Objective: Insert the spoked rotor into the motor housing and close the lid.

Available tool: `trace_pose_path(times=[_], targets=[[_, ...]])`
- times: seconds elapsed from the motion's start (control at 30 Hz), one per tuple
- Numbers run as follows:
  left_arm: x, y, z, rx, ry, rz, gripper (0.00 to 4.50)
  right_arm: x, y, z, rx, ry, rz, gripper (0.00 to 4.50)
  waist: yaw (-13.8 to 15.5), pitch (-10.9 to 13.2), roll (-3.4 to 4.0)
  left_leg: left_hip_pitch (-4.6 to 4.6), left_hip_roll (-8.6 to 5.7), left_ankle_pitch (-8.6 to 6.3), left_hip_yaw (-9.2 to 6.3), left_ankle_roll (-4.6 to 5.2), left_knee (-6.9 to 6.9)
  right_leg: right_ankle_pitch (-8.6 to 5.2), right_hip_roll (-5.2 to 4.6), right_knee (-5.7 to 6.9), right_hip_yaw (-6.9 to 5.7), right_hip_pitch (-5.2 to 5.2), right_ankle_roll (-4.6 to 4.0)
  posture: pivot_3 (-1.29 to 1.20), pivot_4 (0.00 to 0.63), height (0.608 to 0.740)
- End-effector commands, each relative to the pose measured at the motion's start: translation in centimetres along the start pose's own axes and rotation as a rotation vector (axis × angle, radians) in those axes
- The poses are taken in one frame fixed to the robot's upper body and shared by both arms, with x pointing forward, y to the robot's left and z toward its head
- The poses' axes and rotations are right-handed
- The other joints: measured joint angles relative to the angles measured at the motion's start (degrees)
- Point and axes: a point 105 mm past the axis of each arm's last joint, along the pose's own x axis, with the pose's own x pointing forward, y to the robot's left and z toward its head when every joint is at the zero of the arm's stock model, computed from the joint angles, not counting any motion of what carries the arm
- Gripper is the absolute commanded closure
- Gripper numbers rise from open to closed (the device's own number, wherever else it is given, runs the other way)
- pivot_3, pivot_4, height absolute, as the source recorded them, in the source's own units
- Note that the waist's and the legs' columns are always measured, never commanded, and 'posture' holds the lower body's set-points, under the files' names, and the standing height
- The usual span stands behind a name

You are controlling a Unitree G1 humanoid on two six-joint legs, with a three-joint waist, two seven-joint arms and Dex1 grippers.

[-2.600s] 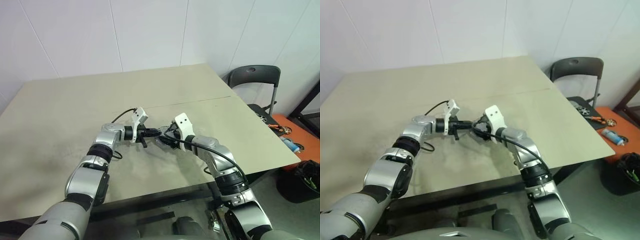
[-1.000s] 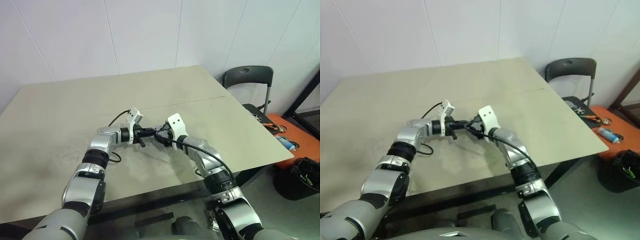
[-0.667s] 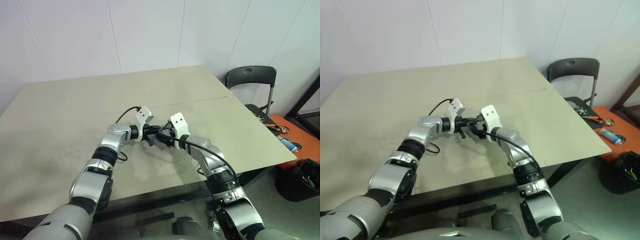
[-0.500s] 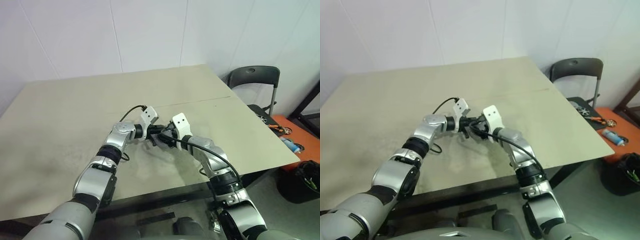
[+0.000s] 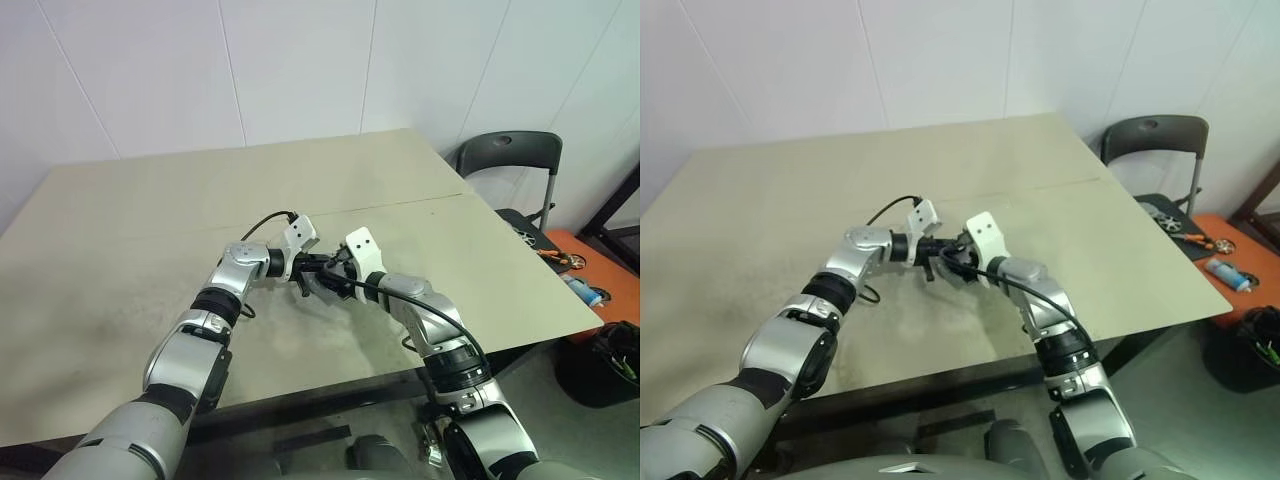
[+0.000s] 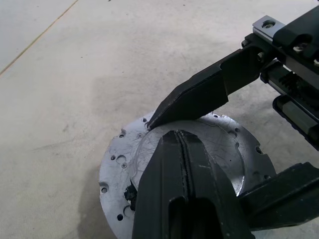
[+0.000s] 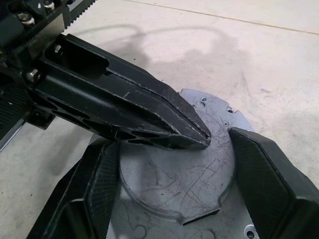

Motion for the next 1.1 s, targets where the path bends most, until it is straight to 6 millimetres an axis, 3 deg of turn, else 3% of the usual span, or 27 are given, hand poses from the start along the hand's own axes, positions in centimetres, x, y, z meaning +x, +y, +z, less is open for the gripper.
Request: trace_pose_path(times=[0.03, 0.1, 0.33, 0.57, 0.73, 0.9, 1.1], targets=[[0.6, -1.7, -2.6, -0.024, 0.095, -0.081, 4.50, -0.1, 0.0, -2.1, 0.062, 0.064, 0.020, 0.51, 0.0, 0.0, 0.00, 0.00, 0.00, -0.02, 0.00, 0.03, 0.00, -0.01, 0.00, -0.01, 0.00, 0.01, -0.01, 0.00, 0.000, 0.740], [0.6, -1.6, -2.6, -0.025, 0.095, -0.078, 4.50, -0.2, 0.2, -2.4, 0.067, 0.093, 0.041, 0.02, 0.0, 0.0, -0.01, 0.00, -0.01, -0.02, 0.00, 0.04, 0.05, -0.01, -0.01, 0.01, -0.01, 0.03, -0.01, 0.00, 0.000, 0.740], [0.4, -1.7, -3.0, -0.026, 0.101, -0.078, 4.50, -1.4, 0.7, -1.0, 0.058, 0.042, 0.142, 0.02, 0.0, 0.0, 0.00, 0.07, -0.01, -0.02, -0.01, 0.04, 0.16, -0.10, 0.01, 0.10, -0.01, 0.11, 0.16, 0.00, 0.000, 0.740], [0.1, -1.4, -3.1, -0.029, 0.102, -0.067, 4.50, -2.5, -0.4, 0.1, 0.003, -0.004, 0.108, 0.02, 0.0, 0.0, -0.01, 0.06, -0.02, -0.02, -0.01, 0.04, 0.18, -0.10, 0.01, 0.11, -0.01, 0.10, 0.16, 0.00, 0.000, 0.740], [-0.1, -1.4, -2.8, -0.039, 0.090, -0.073, 4.50, -3.9, -1.8, 1.7, 0.135, -0.051, 0.120, 0.02, 0.1, 0.0, -0.01, 0.03, -0.02, -0.02, -0.01, 0.04, 0.19, -0.09, 0.00, 0.10, -0.01, 0.08, 0.16, 0.00, 0.000, 0.740], [-0.6, -1.0, -2.6, -0.055, 0.074, -0.064, 4.50, -8.1, -1.1, 3.3, 0.271, -0.043, 0.328, 0.02, 0.2, 0.1, 0.11, -0.08, -0.02, -0.02, -0.01, 0.04, 0.18, -0.09, 0.00, 0.09, 0.00, -0.02, 0.14, 0.00, 0.000, 0.740], [-0.5, -1.1, -3.0, -0.055, 0.078, -0.058, 4.50, -9.3, -2.3, 0.9, 0.486, 0.069, 0.339, 0.02, 0.0, 0.1, 0.13, -0.01, -0.01, -0.03, 0.00, 0.05, 0.17, -0.10, 0.03, 0.16, 0.00, -0.02, 0.15, 0.00, 0.000, 0.740]])
